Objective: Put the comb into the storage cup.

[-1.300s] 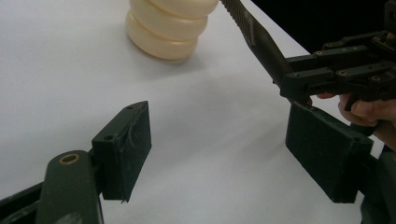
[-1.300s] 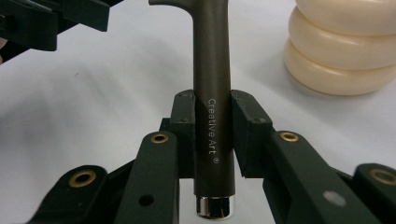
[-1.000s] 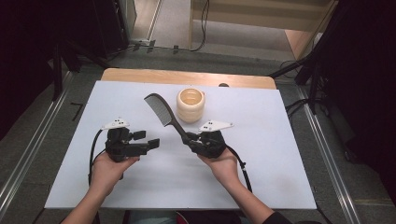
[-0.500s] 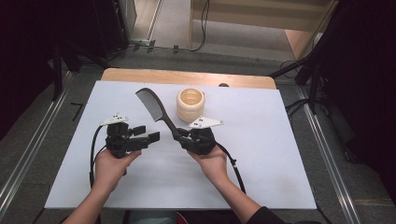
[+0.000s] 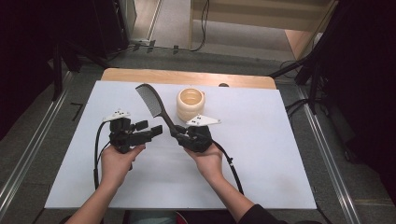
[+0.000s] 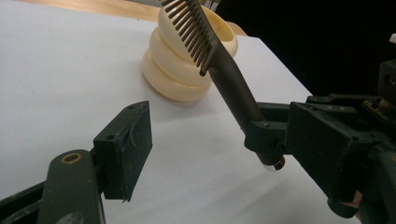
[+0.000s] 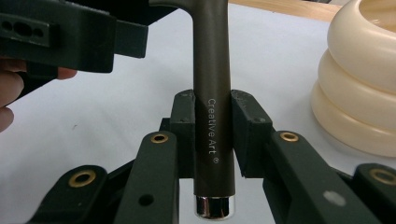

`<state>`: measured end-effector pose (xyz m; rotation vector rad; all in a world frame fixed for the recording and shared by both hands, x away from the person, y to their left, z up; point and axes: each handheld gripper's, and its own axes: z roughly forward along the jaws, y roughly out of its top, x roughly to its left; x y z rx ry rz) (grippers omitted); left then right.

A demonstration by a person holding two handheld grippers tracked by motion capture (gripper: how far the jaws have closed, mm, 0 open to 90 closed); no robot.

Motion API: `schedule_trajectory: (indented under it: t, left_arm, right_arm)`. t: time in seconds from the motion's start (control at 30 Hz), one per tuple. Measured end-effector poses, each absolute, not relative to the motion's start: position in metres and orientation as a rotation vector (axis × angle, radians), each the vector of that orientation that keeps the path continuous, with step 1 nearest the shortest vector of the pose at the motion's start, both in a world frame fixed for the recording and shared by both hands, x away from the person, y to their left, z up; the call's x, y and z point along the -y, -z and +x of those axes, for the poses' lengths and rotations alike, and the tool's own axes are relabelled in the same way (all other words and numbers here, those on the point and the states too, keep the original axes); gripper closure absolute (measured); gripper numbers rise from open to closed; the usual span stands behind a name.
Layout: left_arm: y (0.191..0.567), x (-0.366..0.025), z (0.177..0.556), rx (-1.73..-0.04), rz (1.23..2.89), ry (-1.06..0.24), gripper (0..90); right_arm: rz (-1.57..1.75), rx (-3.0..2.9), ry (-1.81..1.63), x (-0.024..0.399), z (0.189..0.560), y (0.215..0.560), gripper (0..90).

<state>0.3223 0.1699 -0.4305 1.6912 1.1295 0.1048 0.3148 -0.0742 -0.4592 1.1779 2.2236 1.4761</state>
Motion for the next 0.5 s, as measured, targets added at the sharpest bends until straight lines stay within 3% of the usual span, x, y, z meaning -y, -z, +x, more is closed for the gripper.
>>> schedule_trajectory:
  t: [0.5]
  left_arm:
    - [0.429,-0.155,0.332,-1.173,1.639,-0.116,25.6]
  right_arm:
    - [1.164,-2.204,-1.485,0.065,0.316,0.462,70.3]
